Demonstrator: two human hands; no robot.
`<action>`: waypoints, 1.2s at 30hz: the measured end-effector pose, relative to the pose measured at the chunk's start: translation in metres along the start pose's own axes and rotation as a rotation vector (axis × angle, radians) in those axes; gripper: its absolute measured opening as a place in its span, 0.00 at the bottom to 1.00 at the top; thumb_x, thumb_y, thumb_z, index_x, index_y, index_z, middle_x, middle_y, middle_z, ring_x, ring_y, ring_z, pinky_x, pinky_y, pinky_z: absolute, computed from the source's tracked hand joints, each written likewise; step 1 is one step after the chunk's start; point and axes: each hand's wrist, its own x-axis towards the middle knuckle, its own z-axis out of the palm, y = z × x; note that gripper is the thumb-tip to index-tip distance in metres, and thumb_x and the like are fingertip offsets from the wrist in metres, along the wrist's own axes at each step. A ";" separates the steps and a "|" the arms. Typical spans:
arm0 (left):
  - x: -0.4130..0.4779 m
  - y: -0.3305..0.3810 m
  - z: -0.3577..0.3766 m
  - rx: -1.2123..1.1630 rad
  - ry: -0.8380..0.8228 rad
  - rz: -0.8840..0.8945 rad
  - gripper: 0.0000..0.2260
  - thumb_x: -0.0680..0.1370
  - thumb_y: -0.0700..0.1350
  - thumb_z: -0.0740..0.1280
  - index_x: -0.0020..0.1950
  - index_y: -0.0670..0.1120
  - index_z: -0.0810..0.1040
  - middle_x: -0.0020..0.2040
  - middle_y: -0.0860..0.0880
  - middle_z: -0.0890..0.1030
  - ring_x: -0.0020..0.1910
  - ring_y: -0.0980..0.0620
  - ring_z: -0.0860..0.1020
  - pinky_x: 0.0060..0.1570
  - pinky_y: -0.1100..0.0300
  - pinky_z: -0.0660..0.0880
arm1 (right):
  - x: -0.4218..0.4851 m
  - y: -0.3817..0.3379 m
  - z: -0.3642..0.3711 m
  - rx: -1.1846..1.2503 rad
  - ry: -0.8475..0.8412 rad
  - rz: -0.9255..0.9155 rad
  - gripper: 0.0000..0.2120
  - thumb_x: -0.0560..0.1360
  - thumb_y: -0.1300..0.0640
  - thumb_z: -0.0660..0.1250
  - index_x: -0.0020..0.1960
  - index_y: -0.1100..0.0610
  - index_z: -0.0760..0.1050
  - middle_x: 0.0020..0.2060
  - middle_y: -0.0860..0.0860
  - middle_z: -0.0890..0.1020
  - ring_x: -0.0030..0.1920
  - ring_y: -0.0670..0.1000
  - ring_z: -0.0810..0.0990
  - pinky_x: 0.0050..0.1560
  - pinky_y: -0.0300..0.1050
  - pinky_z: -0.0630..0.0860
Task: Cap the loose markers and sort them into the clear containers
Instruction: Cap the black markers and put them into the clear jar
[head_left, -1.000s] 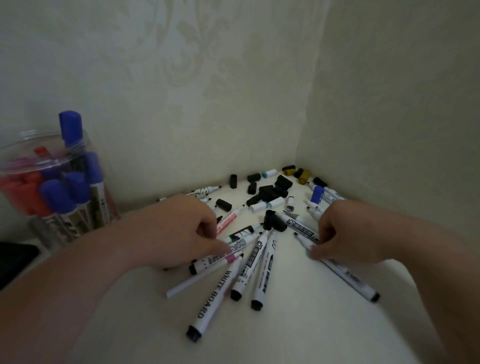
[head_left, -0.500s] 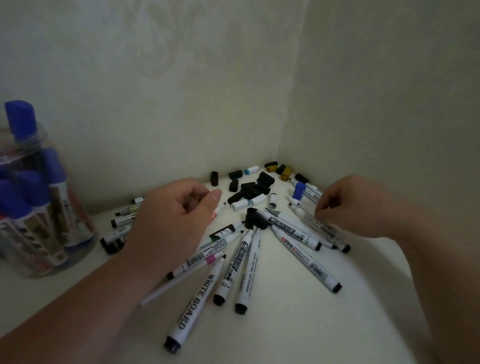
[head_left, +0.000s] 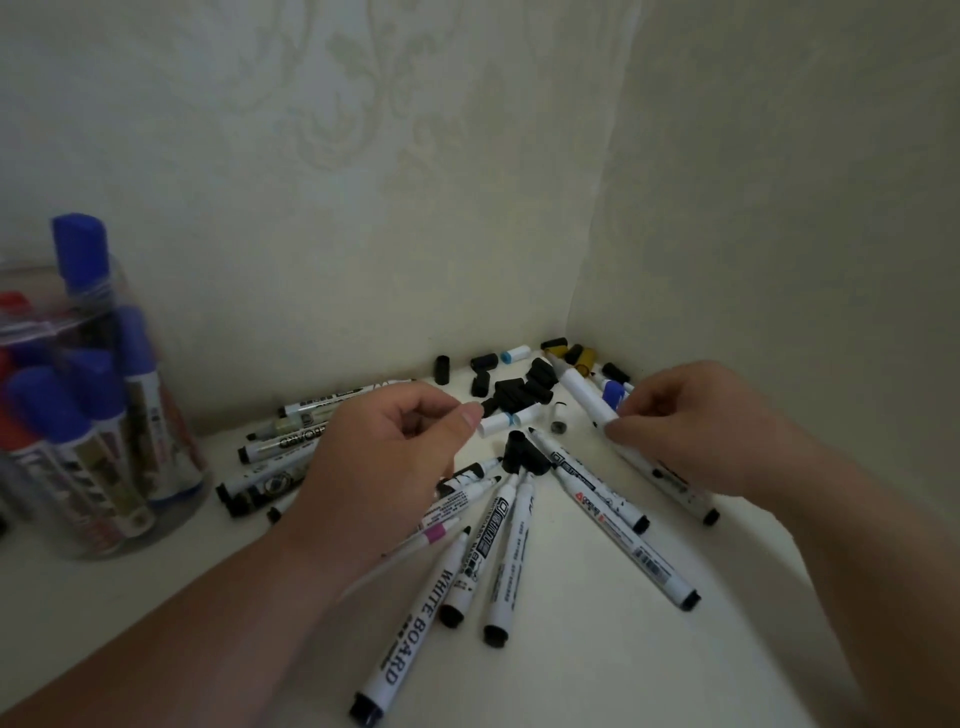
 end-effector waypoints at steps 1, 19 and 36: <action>0.001 0.000 0.000 -0.076 -0.040 -0.060 0.07 0.75 0.50 0.73 0.38 0.51 0.84 0.27 0.47 0.77 0.24 0.52 0.70 0.24 0.60 0.68 | -0.005 -0.006 0.003 0.096 0.015 -0.036 0.06 0.71 0.51 0.74 0.38 0.51 0.83 0.30 0.46 0.82 0.28 0.44 0.78 0.29 0.39 0.74; 0.022 -0.015 -0.007 -0.627 0.084 -0.354 0.07 0.78 0.41 0.69 0.47 0.38 0.83 0.30 0.44 0.76 0.27 0.53 0.73 0.30 0.57 0.73 | 0.062 -0.059 0.035 -0.368 -0.217 -0.395 0.06 0.75 0.55 0.73 0.50 0.46 0.84 0.38 0.35 0.78 0.38 0.37 0.77 0.37 0.30 0.71; 0.012 0.002 -0.011 -0.476 -0.027 -0.178 0.11 0.81 0.39 0.66 0.55 0.53 0.83 0.40 0.51 0.83 0.43 0.48 0.80 0.48 0.51 0.79 | 0.054 -0.062 0.020 0.589 -0.211 -0.333 0.06 0.80 0.63 0.65 0.51 0.62 0.80 0.34 0.55 0.80 0.33 0.52 0.77 0.33 0.41 0.73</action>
